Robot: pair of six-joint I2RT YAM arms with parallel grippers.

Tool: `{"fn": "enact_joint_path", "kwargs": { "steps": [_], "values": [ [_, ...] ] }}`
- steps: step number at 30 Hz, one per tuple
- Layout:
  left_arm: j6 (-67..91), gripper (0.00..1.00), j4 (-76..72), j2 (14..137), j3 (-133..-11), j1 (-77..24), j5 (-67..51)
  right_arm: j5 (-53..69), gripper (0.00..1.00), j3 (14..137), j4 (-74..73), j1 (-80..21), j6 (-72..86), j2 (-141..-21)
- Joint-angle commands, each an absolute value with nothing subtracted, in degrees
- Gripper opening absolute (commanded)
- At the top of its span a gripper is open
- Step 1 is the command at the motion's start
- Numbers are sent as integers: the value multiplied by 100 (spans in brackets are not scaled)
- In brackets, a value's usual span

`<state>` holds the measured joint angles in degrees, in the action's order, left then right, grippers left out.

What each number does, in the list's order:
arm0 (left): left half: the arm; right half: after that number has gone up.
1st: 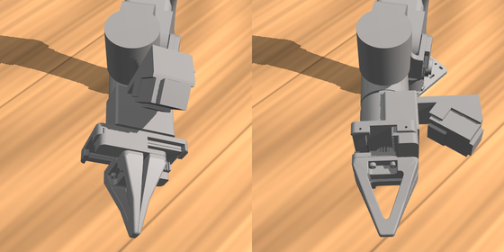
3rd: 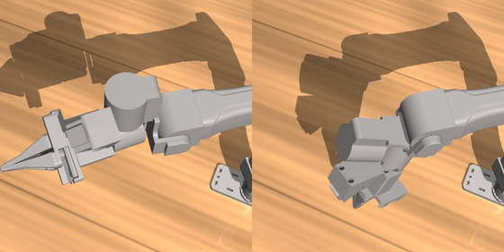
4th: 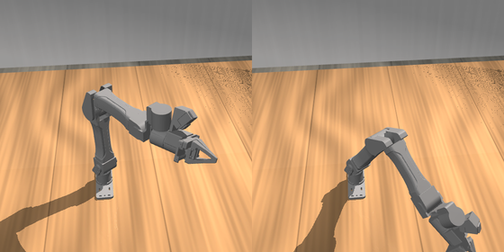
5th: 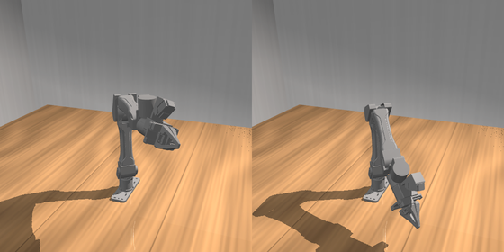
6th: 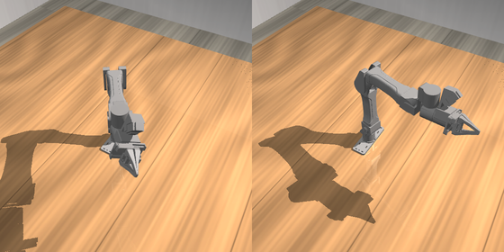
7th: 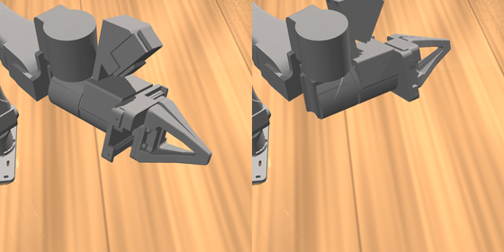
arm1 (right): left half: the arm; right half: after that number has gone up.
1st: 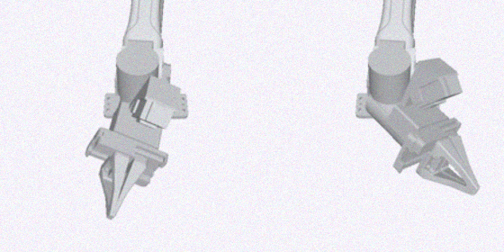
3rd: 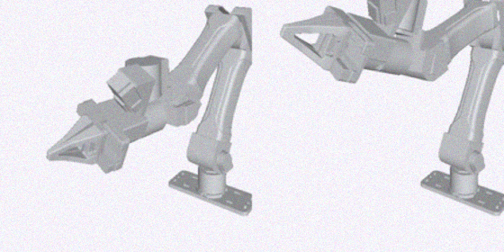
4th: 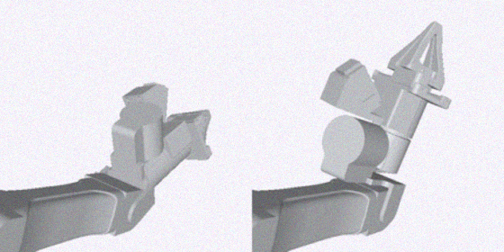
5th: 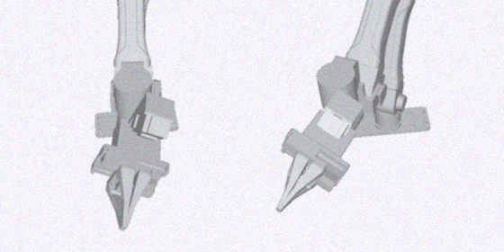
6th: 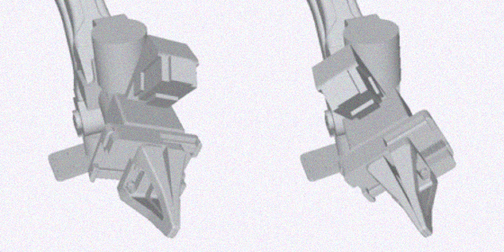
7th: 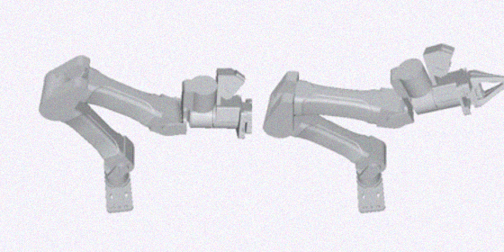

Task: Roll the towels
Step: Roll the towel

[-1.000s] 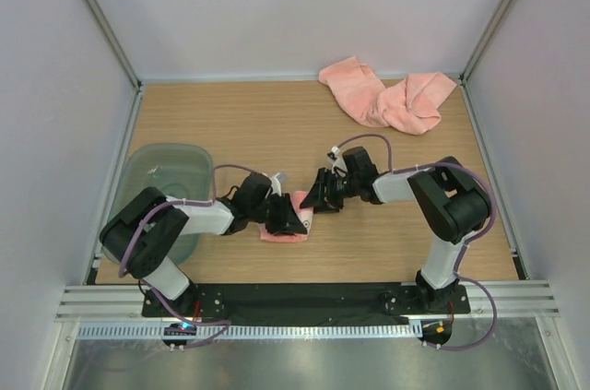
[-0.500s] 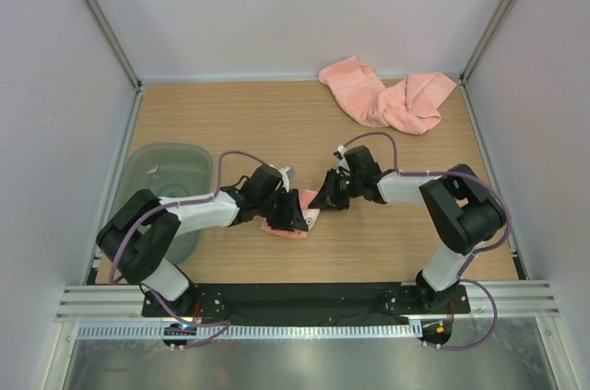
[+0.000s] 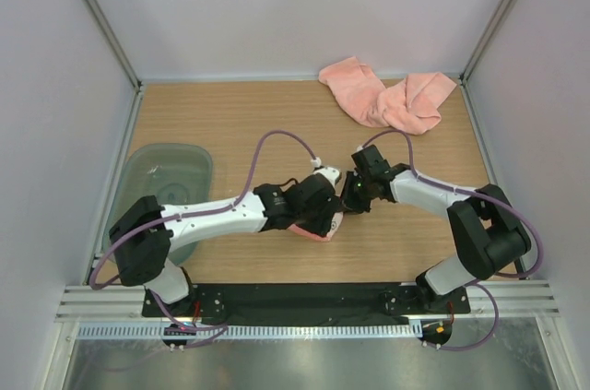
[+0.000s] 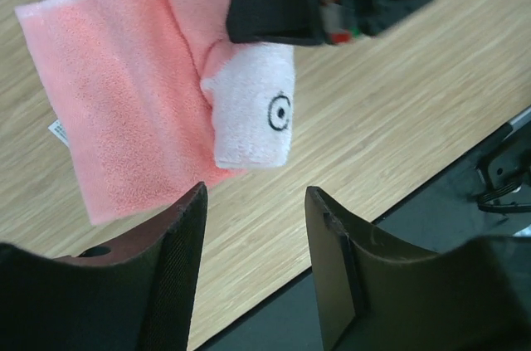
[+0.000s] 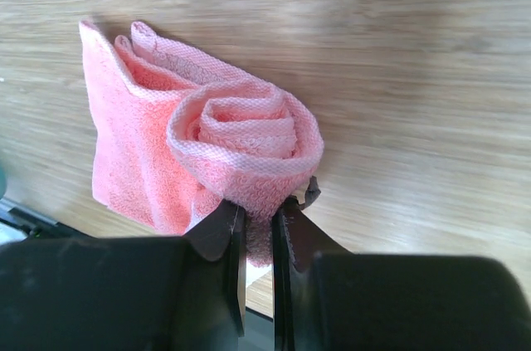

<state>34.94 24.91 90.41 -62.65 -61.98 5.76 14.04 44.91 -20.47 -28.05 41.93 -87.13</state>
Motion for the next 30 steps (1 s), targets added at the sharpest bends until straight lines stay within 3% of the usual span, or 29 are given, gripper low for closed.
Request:
{"fn": "enact_joint_path", "kwargs": {
  "steps": [1,12,23,28,30],
  "values": [
    [3103,52,2944,9167,-6740,-6661,1862,809,2,4746,-2909,-2786,3946,-8613],
    [2654,54,2699,10124,-7347,-7558,2716,1037,2,5001,-3059,-2795,3876,-8736],
    [2584,56,2584,11030,-7603,-7620,2848,1169,2,5045,-3129,-2804,3814,-8736],
    [2610,52,2523,11171,-7576,-7646,2865,1344,3,5001,-3050,-2804,3850,-8745],
    [2619,42,2514,11241,-7559,-7646,3014,1406,3,4975,-3024,-2804,3876,-8745]
  ]
}}
